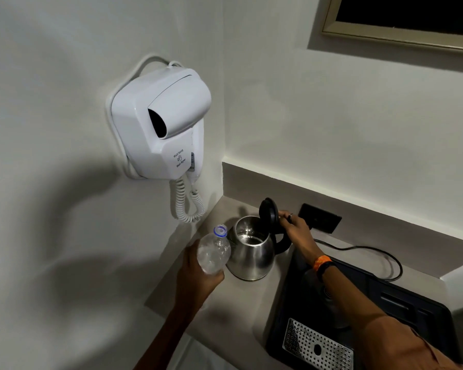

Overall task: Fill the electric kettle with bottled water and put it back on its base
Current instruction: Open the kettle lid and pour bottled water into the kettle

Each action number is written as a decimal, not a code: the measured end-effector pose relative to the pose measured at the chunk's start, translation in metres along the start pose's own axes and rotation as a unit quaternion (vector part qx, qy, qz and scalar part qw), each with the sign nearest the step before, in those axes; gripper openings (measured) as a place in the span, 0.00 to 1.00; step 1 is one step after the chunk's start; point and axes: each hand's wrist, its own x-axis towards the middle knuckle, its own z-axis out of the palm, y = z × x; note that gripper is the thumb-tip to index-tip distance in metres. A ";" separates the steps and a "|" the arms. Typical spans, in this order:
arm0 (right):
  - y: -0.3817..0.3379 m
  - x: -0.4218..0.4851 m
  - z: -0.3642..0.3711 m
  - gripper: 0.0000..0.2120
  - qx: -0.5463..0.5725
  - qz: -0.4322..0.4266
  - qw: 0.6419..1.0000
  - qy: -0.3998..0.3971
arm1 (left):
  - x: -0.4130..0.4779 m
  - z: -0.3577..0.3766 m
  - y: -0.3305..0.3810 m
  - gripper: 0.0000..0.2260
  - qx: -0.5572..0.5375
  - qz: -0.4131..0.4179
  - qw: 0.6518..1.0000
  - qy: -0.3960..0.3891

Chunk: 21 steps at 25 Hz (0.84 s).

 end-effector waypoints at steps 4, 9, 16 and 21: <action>-0.002 -0.003 0.000 0.13 -0.037 -0.013 0.999 -0.010 | -0.005 0.002 -0.006 0.32 -0.108 -0.088 0.990 0.036; -0.003 -0.005 0.004 0.10 -0.087 -0.019 0.996 -0.010 | -0.002 -0.005 -0.017 0.31 -0.127 -0.066 0.988 0.066; -0.008 -0.003 0.015 0.08 -0.314 -0.051 0.948 0.033 | -0.018 -0.010 -0.009 0.31 -0.187 -0.025 0.973 0.133; -0.014 -0.010 0.027 0.29 -0.496 -0.101 0.862 -0.027 | -0.005 -0.010 0.005 0.17 -0.188 0.033 0.970 0.153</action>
